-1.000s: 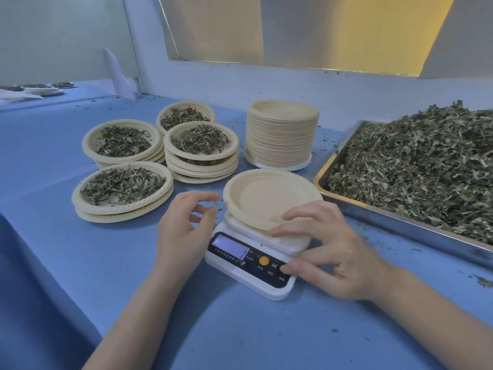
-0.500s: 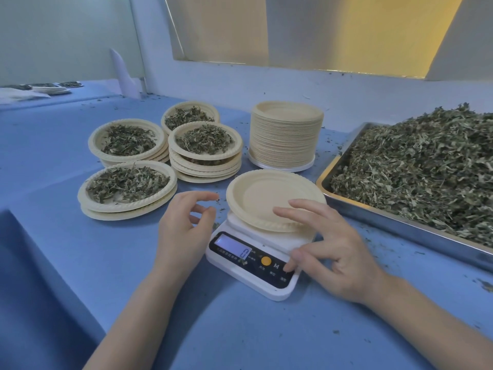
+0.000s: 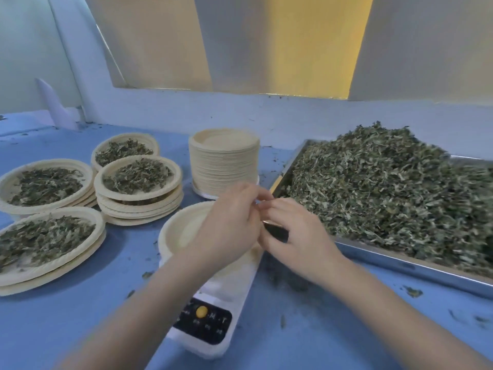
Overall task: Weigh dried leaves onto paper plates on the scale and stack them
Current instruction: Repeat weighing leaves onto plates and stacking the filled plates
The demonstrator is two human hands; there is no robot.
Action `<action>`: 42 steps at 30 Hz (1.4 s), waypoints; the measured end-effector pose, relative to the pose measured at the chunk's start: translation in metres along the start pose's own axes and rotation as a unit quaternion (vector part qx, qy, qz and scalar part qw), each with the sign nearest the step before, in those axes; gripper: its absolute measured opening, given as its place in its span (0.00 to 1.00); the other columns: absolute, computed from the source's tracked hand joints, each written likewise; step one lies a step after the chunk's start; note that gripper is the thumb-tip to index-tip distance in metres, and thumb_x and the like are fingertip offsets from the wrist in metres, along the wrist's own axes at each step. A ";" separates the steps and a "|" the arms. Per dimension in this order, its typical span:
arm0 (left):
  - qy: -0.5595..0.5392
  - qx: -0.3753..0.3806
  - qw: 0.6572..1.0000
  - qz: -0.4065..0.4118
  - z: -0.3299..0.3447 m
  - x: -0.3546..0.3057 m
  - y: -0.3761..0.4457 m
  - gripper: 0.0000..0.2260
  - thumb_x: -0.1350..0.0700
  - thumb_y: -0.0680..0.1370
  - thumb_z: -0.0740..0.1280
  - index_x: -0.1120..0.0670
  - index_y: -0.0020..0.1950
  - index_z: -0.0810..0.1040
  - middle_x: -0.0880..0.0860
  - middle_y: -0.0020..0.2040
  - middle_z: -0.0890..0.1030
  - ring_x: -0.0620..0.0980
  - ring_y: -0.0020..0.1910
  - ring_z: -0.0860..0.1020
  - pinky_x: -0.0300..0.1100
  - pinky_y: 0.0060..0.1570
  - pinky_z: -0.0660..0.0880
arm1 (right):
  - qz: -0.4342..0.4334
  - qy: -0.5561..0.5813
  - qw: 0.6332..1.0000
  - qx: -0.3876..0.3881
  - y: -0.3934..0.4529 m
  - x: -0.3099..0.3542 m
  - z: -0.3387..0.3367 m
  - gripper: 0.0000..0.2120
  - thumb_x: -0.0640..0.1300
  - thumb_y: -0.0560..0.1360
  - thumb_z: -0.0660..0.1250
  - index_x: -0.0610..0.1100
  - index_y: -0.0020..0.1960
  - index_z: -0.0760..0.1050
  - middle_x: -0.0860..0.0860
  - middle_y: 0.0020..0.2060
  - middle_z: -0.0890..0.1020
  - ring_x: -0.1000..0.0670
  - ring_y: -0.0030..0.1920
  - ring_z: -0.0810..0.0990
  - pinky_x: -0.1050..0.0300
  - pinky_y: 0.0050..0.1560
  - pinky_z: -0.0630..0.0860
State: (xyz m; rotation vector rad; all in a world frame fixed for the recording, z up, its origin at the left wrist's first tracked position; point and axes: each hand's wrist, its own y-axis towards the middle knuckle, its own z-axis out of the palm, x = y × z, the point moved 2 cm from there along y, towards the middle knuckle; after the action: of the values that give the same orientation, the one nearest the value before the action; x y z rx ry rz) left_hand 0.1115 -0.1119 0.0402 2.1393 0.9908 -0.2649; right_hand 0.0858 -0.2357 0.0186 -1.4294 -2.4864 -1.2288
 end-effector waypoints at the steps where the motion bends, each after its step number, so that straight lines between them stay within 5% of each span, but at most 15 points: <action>1: 0.003 0.017 1.000 0.014 0.009 -0.003 0.013 0.16 0.69 0.73 0.59 0.57 0.55 0.79 0.52 0.51 0.77 0.49 0.52 0.72 0.29 0.51 0.63 | 0.022 -0.019 1.000 -0.002 0.000 -0.011 -0.009 0.11 0.44 0.70 0.64 0.43 0.48 0.82 0.51 0.49 0.83 0.47 0.52 0.77 0.56 0.54 0.71; 5: 0.079 0.170 0.982 -0.030 0.053 -0.006 0.063 0.14 0.63 0.77 0.59 0.56 0.62 0.72 0.56 0.54 0.73 0.55 0.53 0.71 0.41 0.52 0.66 | 0.220 -0.096 0.969 0.062 -0.004 -0.070 -0.052 0.19 0.52 0.73 0.67 0.50 0.63 0.75 0.54 0.50 0.79 0.50 0.52 0.77 0.58 0.51 0.71; 8: 0.174 0.325 0.926 -0.082 0.076 -0.002 0.085 0.11 0.59 0.78 0.60 0.59 0.59 0.66 0.54 0.45 0.69 0.51 0.44 0.69 0.42 0.36 0.65 | 0.313 -0.247 0.883 0.248 -0.004 -0.113 -0.073 0.37 0.62 0.68 0.70 0.47 0.71 0.65 0.49 0.59 0.76 0.48 0.56 0.76 0.55 0.54 0.74; 11: 0.190 0.393 0.892 -0.118 0.093 0.004 0.094 0.21 0.56 0.75 0.67 0.62 0.63 0.64 0.58 0.50 0.74 0.52 0.45 0.72 0.41 0.31 0.67 | 0.341 -0.281 0.819 0.366 -0.002 -0.136 -0.073 0.40 0.66 0.64 0.72 0.43 0.66 0.67 0.48 0.48 0.80 0.48 0.45 0.79 0.54 0.46 0.77; 16: 0.108 0.389 0.907 -0.118 0.107 0.009 0.100 0.33 0.57 0.70 0.72 0.58 0.71 0.61 0.56 0.62 0.74 0.53 0.57 0.75 0.45 0.56 0.74 | 0.280 -0.131 0.894 0.323 0.018 -0.138 -0.039 0.20 0.50 0.67 0.74 0.43 0.53 0.72 0.48 0.43 0.80 0.47 0.45 0.79 0.56 0.44 0.77; 21: 0.136 0.383 0.908 -0.096 0.084 0.023 0.107 0.46 0.56 0.68 0.74 0.53 0.77 0.46 0.56 0.65 0.70 0.51 0.53 0.73 0.44 0.51 0.74 | 0.286 -0.083 0.914 0.276 0.020 -0.148 -0.055 0.46 0.58 0.56 0.79 0.54 0.67 0.60 0.54 0.51 0.71 0.55 0.41 0.79 0.58 0.40 0.77; 23: 0.161 0.394 0.900 -0.092 0.089 0.019 0.108 0.47 0.57 0.69 0.73 0.54 0.78 0.44 0.56 0.65 0.70 0.52 0.52 0.75 0.46 0.51 0.75 | 0.280 -0.071 0.906 0.309 0.021 -0.146 -0.050 0.52 0.54 0.59 0.79 0.56 0.73 0.52 0.52 0.55 0.69 0.52 0.42 0.81 0.54 0.44 0.80; 25: 0.179 0.413 0.889 -0.083 0.103 0.011 0.106 0.42 0.58 0.70 0.71 0.58 0.77 0.49 0.58 0.64 0.72 0.54 0.54 0.76 0.46 0.52 0.76 | 0.246 -0.077 0.910 0.325 0.023 -0.144 -0.032 0.45 0.47 0.62 0.77 0.48 0.73 0.56 0.48 0.57 0.72 0.49 0.44 0.79 0.53 0.46 0.79; 28: 0.156 0.391 0.903 -0.090 0.114 0.005 0.105 0.27 0.59 0.70 0.72 0.59 0.65 0.65 0.57 0.57 0.77 0.55 0.52 0.78 0.47 0.49 0.77 | 0.262 -0.050 0.928 0.260 0.025 -0.143 -0.024 0.29 0.44 0.63 0.77 0.45 0.59 0.68 0.48 0.47 0.78 0.53 0.36 0.77 0.60 0.33 0.76; 33: 0.014 0.293 0.948 -0.126 0.101 0.003 0.112 0.17 0.62 0.70 0.70 0.54 0.56 0.69 0.53 0.45 0.76 0.51 0.32 0.79 0.40 0.27 0.78 | 0.290 -0.015 0.940 0.178 0.030 -0.143 -0.050 0.32 0.40 0.65 0.76 0.50 0.65 0.68 0.52 0.42 0.79 0.53 0.30 0.79 0.60 0.27 0.78; 38: -0.037 0.246 0.960 -0.128 0.081 -0.009 0.120 0.15 0.63 0.71 0.69 0.55 0.55 0.71 0.52 0.45 0.76 0.48 0.28 0.78 0.37 0.27 0.78 | 0.269 0.021 0.952 0.144 0.048 -0.122 -0.064 0.29 0.37 0.66 0.74 0.47 0.64 0.68 0.53 0.41 0.75 0.63 0.22 0.76 0.71 0.21 0.67; 42: -0.045 0.204 0.969 -0.135 0.042 -0.004 0.111 0.14 0.64 0.70 0.69 0.54 0.51 0.71 0.51 0.40 0.76 0.46 0.28 0.76 0.35 0.26 0.75 | 0.244 0.034 0.958 0.144 0.067 -0.089 -0.061 0.30 0.39 0.68 0.74 0.46 0.67 0.66 0.49 0.50 0.77 0.55 0.28 0.81 0.66 0.25 0.74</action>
State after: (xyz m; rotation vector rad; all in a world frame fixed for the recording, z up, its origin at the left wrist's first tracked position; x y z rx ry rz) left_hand 0.1939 -0.1906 0.0733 2.3215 1.2613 -0.7482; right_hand 0.1658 -0.3204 0.0684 -1.7292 -1.9798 -0.7703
